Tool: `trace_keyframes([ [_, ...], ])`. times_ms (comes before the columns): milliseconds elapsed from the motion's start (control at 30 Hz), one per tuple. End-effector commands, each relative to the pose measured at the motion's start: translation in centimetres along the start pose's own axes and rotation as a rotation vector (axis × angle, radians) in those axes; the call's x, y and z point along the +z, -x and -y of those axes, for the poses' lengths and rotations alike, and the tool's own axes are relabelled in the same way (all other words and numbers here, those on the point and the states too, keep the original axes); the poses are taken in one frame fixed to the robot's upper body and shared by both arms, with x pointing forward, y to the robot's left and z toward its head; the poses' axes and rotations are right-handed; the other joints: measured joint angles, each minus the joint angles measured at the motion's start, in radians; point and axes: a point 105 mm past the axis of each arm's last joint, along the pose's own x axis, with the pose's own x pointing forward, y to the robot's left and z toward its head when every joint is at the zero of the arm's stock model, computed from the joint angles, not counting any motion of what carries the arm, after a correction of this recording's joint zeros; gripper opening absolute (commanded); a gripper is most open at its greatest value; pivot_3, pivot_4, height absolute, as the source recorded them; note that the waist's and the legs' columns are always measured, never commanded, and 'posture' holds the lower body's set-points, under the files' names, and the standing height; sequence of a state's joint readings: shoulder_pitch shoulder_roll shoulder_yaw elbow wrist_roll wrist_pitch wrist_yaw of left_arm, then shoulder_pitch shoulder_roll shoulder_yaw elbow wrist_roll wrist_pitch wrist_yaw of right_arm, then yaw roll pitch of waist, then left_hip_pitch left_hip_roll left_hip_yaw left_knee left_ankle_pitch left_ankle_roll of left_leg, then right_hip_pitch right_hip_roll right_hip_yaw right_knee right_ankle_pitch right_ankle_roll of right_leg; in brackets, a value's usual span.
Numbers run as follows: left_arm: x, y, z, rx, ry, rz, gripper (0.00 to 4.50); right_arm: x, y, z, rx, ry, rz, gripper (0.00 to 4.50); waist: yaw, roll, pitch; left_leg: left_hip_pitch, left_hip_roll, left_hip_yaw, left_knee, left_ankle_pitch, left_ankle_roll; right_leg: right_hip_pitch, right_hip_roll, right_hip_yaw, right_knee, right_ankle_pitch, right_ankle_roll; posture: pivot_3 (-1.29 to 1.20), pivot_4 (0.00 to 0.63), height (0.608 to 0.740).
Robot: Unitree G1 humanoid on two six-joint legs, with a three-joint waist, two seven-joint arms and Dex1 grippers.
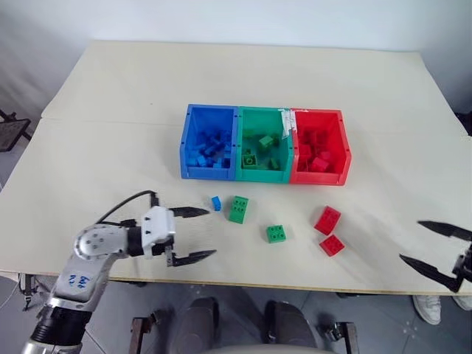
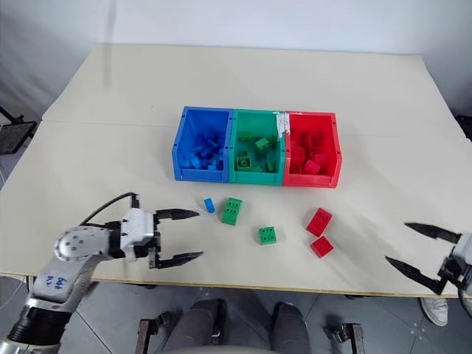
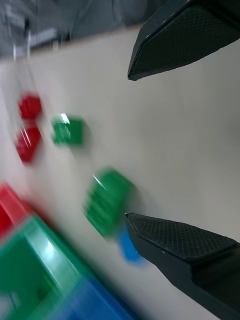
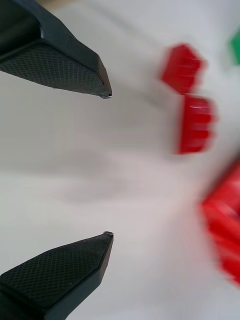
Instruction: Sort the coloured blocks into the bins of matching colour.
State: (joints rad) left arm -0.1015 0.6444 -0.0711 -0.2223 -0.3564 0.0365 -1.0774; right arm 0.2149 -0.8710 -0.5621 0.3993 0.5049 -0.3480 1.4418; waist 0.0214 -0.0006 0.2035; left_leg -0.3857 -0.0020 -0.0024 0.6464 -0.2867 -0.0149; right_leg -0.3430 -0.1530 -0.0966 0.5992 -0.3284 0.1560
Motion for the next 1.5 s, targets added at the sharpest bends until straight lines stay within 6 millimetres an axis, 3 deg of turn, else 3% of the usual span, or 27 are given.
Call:
trace_keyframes([
  [33,0.6,-0.3,0.0,-0.033,-0.031,0.006,4.49,1.2,-1.6,-1.0,0.079,-0.015,0.04,4.5,-0.006,0.0,0.0,0.001,0.001,0.001,0.0,0.0,0.0,0.0,0.001,0.001,0.0,0.0,0.0,0.0,0.15,0.74],
  [167,0.5,0.1,-0.3,-0.024,-0.031,-0.006,4.49,3.1,-5.2,-2.4,0.132,-0.076,0.088,4.5,-0.01,0.0,0.0,0.003,0.004,0.003,0.001,0.0,-0.001,0.0,0.003,0.004,0.002,0.001,-0.002,0.0,0.15,0.74],
  [333,0.2,0.7,-0.5,0.001,-0.029,-0.023,4.49,3.1,-7.9,-4.0,0.091,-0.241,0.04,4.5,0.011,0.001,0.0,0.003,0.003,0.003,0.001,0.0,-0.001,-0.001,0.003,0.006,0.002,0.001,-0.002,0.0,0.15,0.74],
  [567,0.1,0.9,-0.6,0.023,-0.029,-0.026,4.49,2.1,-10.3,-6.4,0.006,-0.347,0.008,4.5,0.025,0.001,0.0,0.0,0.003,0.003,0.001,-0.001,-0.001,-0.003,0.003,0.006,0.001,0.001,-0.002,0.0,0.15,0.74],
  [833,0.1,0.9,-0.9,0.02,-0.044,-0.028,4.49,1.6,-11.4,-9.2,0.014,-0.401,0.029,4.5,0.017,-0.001,-0.001,0.001,0.004,0.004,0.001,-0.002,-0.001,-0.004,0.004,0.008,0.002,0.001,-0.002,0.0,0.15,0.74],
  [1033,-0.1,1.0,-1.3,0.026,-0.051,-0.03,4.49,1.3,-11.5,-9.4,0.008,-0.354,0.013,4.5,0.009,-0.002,-0.002,0.001,0.004,0.004,0.001,-0.002,-0.001,-0.004,0.004,0.007,0.003,0.001,-0.002,0.0,0.15,0.74],
  [1300,-0.2,0.9,-1.4,0.018,-0.055,-0.028,4.49,1.9,-13.5,-10.1,0.027,-0.242,0.046,4.5,-0.001,-0.003,-0.002,0.002,0.004,0.006,0.001,-0.002,-0.001,-0.004,0.004,0.01,0.004,0.001,-0.002,0.0,0.15,0.74],
  [1500,-0.1,0.8,-1.6,0.007,-0.06,-0.025,4.49,2.2,-15.3,-8.7,0.069,-0.214,0.079,4.5,-0.003,-0.004,-0.003,0.004,0.005,0.009,0.001,-0.001,-0.001,-0.005,0.004,0.013,0.007,0.002,-0.003,0.0,0.15,0.74],
])
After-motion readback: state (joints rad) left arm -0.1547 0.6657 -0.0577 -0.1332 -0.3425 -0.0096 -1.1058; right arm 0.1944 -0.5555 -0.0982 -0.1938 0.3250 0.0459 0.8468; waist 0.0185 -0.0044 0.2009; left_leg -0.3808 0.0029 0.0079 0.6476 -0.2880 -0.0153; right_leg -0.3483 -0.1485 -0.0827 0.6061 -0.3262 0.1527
